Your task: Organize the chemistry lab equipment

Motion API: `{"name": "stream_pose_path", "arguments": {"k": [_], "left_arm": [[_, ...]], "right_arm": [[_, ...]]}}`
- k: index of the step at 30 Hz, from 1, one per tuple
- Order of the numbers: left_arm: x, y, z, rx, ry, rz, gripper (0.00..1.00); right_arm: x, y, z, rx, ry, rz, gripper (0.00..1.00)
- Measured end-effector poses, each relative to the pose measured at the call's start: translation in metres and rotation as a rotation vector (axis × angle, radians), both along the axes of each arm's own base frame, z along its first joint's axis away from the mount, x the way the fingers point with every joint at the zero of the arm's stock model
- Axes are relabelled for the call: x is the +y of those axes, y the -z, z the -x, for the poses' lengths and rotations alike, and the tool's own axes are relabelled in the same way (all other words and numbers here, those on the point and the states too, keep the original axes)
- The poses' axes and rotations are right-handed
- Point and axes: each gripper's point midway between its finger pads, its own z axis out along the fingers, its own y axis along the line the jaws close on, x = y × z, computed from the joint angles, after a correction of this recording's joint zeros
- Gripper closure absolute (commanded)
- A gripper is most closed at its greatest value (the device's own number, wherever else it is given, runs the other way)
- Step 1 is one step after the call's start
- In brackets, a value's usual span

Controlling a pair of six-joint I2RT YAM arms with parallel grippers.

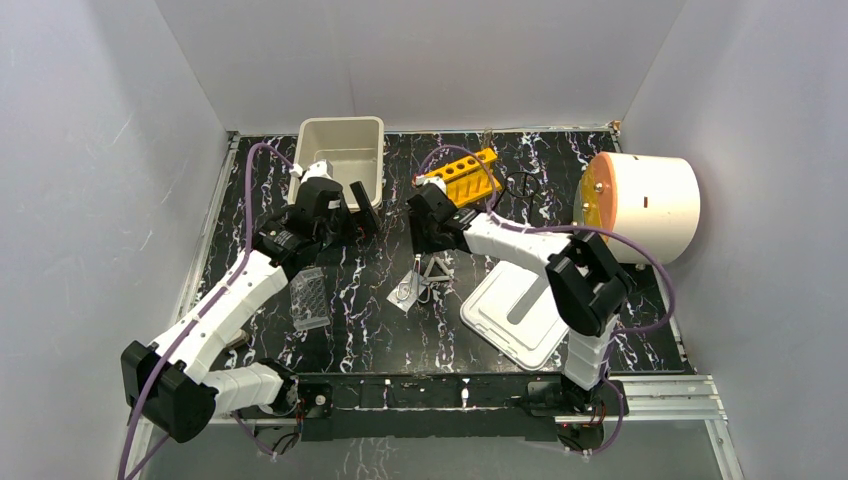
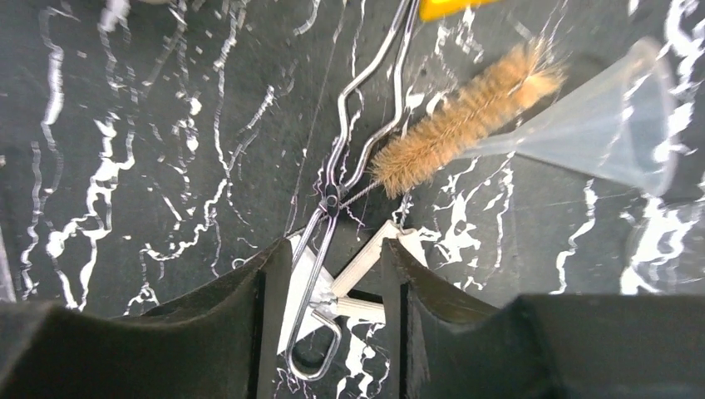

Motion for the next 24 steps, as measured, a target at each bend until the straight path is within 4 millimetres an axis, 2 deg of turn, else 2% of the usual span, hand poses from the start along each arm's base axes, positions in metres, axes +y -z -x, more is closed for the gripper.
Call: {"name": "stream_pose_path", "arguments": {"k": [3,7,8,10,13,14,16,18,22,24], "left_arm": [[0.0,0.0,0.0,-0.001,-0.003,-0.002,0.02],[0.001,0.0,0.0,-0.001,-0.001,-0.004,0.02],[0.001,0.001,-0.001,-0.001,-0.001,-0.005,0.02],[0.0,0.002,-0.001,0.003,0.001,-0.009,0.02],[-0.001,0.007,-0.003,0.014,0.006,-0.02,0.02],[-0.001,0.009,-0.004,0.017,0.007,-0.024,0.02],[-0.002,0.011,-0.005,0.022,0.01,-0.028,0.02],[-0.003,0.011,-0.005,0.022,0.015,-0.03,0.02],[-0.004,0.008,-0.006,0.012,0.026,-0.031,0.02],[-0.004,0.006,-0.007,0.008,0.03,-0.032,0.02]], "right_arm": [[-0.006,-0.028,-0.008,-0.073,-0.009,-0.013,0.4],[-0.026,-0.095,-0.034,-0.223,0.034,-0.059,0.35],[-0.037,-0.118,-0.047,-0.275,0.065,-0.072,0.33],[-0.061,-0.148,-0.067,-0.35,0.126,-0.074,0.31],[-0.109,-0.174,-0.099,-0.428,0.236,-0.034,0.3],[-0.129,-0.177,-0.111,-0.441,0.275,-0.006,0.3],[-0.157,-0.174,-0.124,-0.444,0.324,0.042,0.32],[-0.188,-0.163,-0.136,-0.426,0.366,0.105,0.33],[-0.227,-0.131,-0.148,-0.348,0.431,0.198,0.33],[-0.24,-0.115,-0.149,-0.303,0.457,0.233,0.33]]}}
